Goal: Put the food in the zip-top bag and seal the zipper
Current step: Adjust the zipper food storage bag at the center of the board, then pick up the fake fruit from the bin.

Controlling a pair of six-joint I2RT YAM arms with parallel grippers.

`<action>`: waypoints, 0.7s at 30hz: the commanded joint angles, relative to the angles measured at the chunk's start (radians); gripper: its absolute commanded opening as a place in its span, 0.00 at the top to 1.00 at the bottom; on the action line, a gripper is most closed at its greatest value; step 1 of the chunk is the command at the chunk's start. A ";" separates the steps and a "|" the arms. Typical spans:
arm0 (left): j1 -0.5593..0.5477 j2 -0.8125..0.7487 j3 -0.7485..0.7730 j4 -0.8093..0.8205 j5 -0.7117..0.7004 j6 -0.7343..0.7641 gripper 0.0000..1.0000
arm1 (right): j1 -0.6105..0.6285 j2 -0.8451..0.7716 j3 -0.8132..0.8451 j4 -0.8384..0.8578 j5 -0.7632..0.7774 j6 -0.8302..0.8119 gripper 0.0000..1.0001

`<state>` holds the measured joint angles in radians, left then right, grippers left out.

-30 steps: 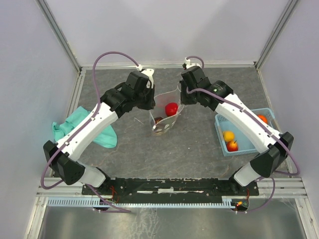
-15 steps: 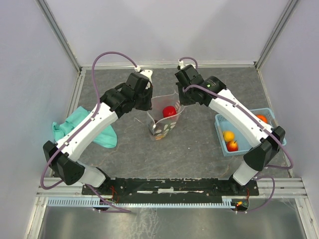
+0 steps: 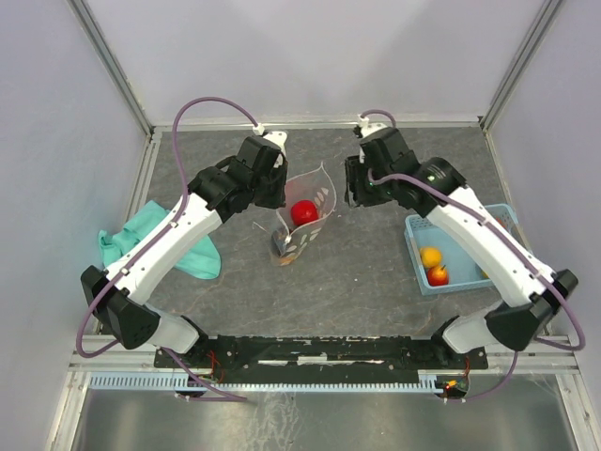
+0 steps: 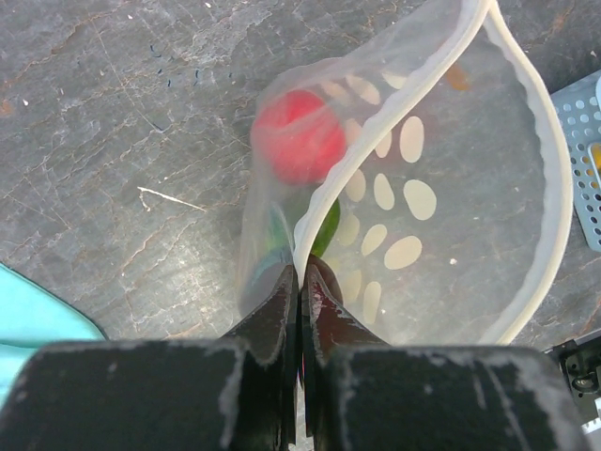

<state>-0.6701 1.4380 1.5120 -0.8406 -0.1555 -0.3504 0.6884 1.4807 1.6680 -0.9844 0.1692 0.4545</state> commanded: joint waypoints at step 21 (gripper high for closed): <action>-0.003 -0.023 0.046 0.010 -0.006 0.055 0.97 | -0.519 -0.332 -0.540 -0.050 0.005 0.008 0.18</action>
<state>-0.6701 1.4380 1.5143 -0.8440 -0.1555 -0.3492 0.2493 1.1538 1.1831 -1.0763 0.1875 0.4480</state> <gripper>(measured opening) 0.043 0.806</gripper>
